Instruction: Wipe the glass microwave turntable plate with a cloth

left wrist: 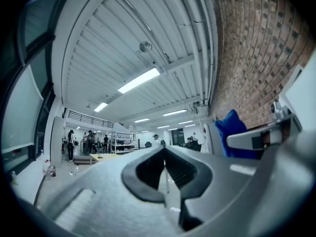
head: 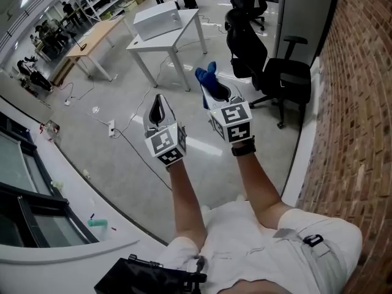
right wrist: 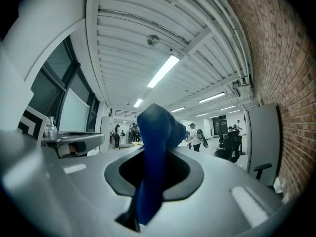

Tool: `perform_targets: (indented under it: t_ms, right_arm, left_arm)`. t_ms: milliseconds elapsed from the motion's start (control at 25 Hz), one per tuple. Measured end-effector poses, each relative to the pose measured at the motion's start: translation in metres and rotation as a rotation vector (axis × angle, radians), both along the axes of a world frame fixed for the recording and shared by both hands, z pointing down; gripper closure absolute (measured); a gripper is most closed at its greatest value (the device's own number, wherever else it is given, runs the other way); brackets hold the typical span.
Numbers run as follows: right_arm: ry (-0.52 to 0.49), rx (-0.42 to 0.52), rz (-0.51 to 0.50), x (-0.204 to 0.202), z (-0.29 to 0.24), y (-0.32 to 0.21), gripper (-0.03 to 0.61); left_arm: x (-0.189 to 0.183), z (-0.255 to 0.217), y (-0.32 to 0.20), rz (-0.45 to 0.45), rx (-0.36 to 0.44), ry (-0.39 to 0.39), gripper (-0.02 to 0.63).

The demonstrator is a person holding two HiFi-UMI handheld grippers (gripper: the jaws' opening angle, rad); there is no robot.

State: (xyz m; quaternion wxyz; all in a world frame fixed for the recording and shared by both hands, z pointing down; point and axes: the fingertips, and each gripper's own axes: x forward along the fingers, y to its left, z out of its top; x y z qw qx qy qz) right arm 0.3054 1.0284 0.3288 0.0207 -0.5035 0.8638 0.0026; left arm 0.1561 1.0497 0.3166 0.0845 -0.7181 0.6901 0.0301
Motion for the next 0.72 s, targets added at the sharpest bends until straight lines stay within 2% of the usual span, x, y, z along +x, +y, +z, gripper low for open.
perform_targets:
  t_ms: [160, 280, 360, 400, 520, 720]
  right_arm:
    - [-0.008, -0.012, -0.020, 0.011, 0.005, 0.000, 0.509]
    - [0.000, -0.030, -0.026, 0.014, 0.015, -0.002, 0.509]
    - [0.024, -0.041, -0.043, 0.005, 0.019, -0.005, 0.509]
    - [0.038, -0.044, -0.056, -0.002, 0.019, -0.006, 0.509]
    - [0.057, -0.046, -0.086, -0.023, 0.019, -0.010, 0.510]
    - [0.065, -0.073, -0.082, -0.047, 0.032, -0.038, 0.511]
  left_arm:
    - [0.007, 0.006, 0.003, -0.012, 0.002, 0.030, 0.611]
    - [0.007, 0.015, 0.006, -0.048, -0.016, 0.009, 0.611]
    - [0.000, 0.018, 0.007, -0.081, -0.031, -0.010, 0.611]
    - [-0.006, 0.019, 0.006, -0.097, -0.038, -0.014, 0.586]
    - [-0.023, 0.018, 0.000, -0.136, -0.045, -0.009, 0.621]
    - [-0.044, 0.030, -0.032, -0.112, -0.053, 0.011, 0.621]
